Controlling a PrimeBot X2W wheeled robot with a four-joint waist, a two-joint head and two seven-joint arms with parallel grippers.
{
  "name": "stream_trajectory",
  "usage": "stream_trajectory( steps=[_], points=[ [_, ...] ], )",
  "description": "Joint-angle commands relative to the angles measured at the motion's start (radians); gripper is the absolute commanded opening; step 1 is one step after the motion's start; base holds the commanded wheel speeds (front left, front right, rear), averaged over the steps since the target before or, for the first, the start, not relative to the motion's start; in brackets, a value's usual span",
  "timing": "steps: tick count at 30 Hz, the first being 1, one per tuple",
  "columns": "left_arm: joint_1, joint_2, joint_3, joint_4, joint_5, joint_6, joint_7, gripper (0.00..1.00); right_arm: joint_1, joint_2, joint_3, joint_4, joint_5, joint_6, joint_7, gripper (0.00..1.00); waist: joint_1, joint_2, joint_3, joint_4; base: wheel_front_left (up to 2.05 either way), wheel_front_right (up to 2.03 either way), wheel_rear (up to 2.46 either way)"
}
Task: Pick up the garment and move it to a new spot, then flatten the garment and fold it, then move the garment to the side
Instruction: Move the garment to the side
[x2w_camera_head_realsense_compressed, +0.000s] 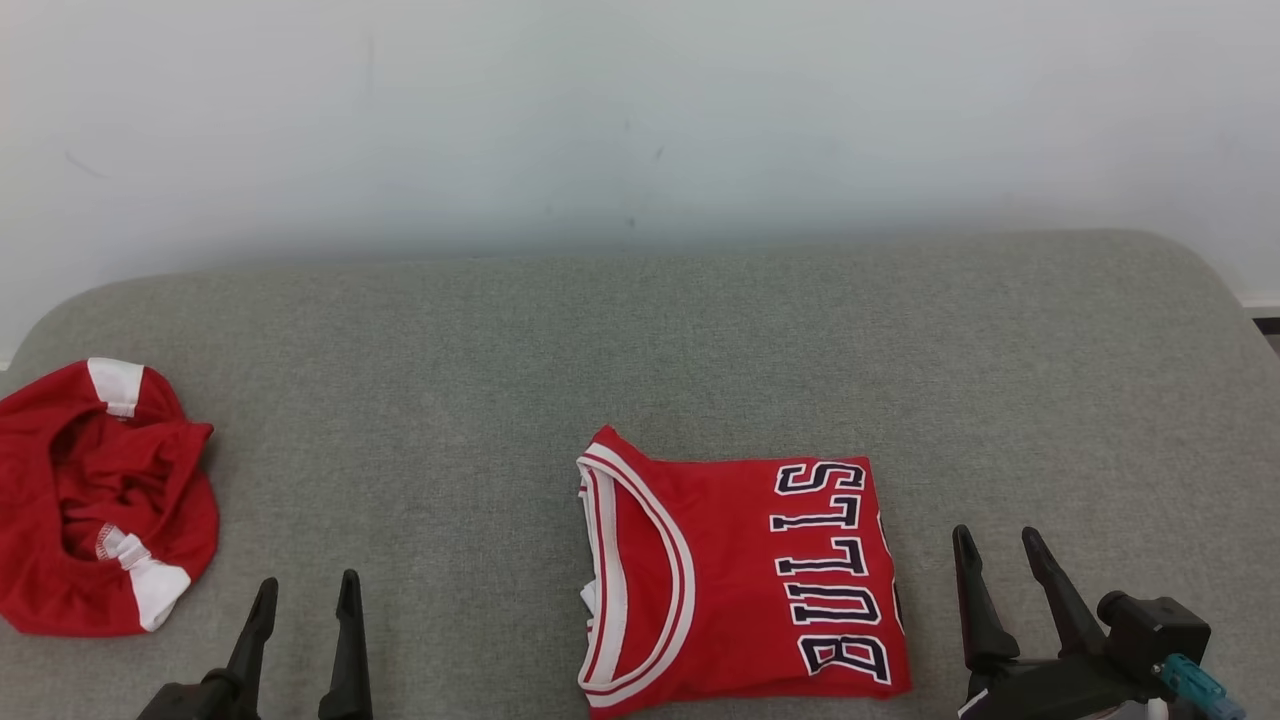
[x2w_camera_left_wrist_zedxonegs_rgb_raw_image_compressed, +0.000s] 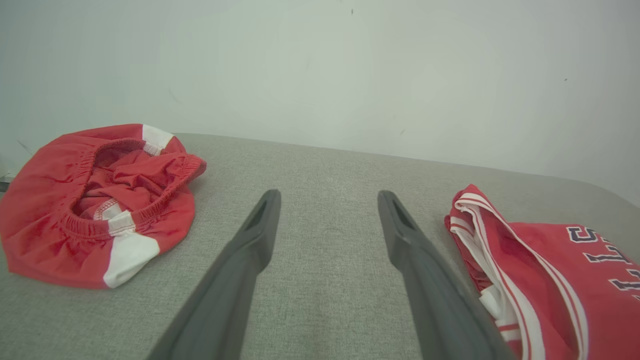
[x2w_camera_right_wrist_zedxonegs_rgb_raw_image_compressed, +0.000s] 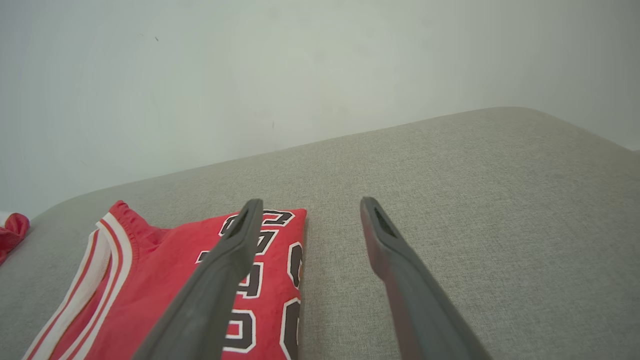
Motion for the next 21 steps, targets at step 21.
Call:
stream_trajectory(
  steps=[21],
  points=[
    [-0.045, 0.000, -0.027, -0.021, -0.030, 0.002, -0.001, 1.00, -0.138, -0.027, -0.025, 0.157, 0.022, -0.003, 0.240, 1.00, 0.0000, 0.0000, 0.101, 0.145, 0.00, 0.00, 0.00]
  ],
)
